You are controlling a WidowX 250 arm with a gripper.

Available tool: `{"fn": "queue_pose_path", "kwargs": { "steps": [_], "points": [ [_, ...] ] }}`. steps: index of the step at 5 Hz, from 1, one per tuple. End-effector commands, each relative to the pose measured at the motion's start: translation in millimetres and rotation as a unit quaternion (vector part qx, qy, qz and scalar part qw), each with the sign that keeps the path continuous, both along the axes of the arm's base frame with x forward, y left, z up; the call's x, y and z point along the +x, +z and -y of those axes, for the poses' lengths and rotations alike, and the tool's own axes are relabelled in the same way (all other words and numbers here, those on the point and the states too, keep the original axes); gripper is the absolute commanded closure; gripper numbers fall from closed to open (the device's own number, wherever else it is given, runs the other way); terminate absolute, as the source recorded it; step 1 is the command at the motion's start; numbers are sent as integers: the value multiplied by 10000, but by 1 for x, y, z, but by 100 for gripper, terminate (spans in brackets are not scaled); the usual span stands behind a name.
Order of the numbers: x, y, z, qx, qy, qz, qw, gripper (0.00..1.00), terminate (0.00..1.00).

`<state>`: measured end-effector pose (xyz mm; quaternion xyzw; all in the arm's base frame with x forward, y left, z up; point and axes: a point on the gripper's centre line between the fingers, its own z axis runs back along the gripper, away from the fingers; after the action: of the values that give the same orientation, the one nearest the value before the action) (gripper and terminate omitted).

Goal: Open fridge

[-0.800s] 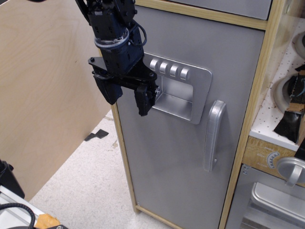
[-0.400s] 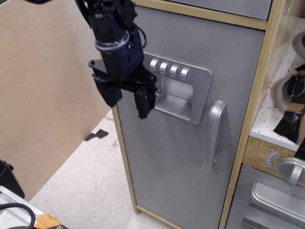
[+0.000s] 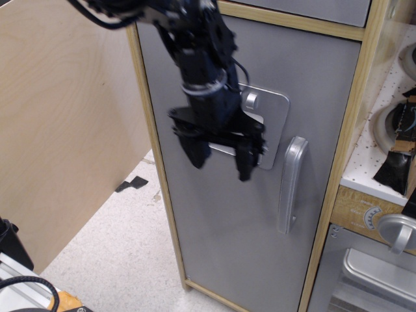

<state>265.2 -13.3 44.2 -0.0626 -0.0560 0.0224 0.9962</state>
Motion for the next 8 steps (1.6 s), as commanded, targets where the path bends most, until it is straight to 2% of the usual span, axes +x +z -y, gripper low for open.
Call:
{"fn": "queue_pose_path", "kwargs": {
  "steps": [1, 2, 5, 6, 7, 8],
  "points": [
    [32, -19, 28, -57, -83, 758, 9971, 0, 0],
    [44, -24, 33, -9, -145, 954, 9953, 0, 0],
    [65, -21, 39, 208, -175, 1274, 9915, 0, 0],
    [67, -23, 35, 228, -128, 1349, 9905, 100, 0],
    [70, -22, 35, 279, -63, 1373, 9901, 100, 0],
    [74, -24, 33, 198, -96, 1398, 9899, 100, 0]
  ]
}}
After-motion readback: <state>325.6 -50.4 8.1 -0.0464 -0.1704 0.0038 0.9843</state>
